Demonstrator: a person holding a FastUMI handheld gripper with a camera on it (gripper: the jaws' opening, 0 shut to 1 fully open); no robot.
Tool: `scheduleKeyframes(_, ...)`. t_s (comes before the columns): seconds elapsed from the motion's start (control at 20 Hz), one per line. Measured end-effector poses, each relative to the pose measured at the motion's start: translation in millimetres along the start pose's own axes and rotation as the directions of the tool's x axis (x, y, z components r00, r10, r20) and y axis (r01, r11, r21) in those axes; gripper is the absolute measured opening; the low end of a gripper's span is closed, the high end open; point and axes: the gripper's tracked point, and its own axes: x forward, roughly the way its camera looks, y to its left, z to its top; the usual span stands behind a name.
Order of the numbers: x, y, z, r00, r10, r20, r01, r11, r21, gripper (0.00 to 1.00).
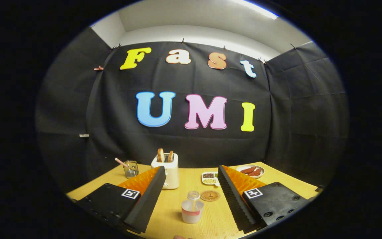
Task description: Take the bottle from table, then pour the juice into the cup, finally place the bottle on the coaster
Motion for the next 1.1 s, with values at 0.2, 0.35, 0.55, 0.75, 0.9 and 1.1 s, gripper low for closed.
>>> scheduleKeyframes(0.2,14.0,-0.3,-63.2,0.998,-0.055,-0.008,0.055,0.998,-0.044,0.97)
scheduleKeyframes(0.35,26.2,8.9,-108.7,0.998,-0.042,-0.040,0.040,0.999,-0.036,0.97)
scheduleKeyframes(0.55,40.5,0.5,-150.4,0.996,-0.057,-0.074,0.055,0.998,-0.031,0.97)
scheduleKeyframes(0.75,50.2,5.5,-164.3,0.997,-0.024,-0.068,0.021,0.999,-0.046,0.97)
scheduleKeyframes(0.9,54.2,6.8,-164.1,0.998,-0.002,-0.055,0.000,1.000,-0.030,0.97)
scheduleKeyframes(1.1,55.1,-0.7,-167.0,0.998,-0.013,-0.063,0.014,1.000,0.019,0.79)
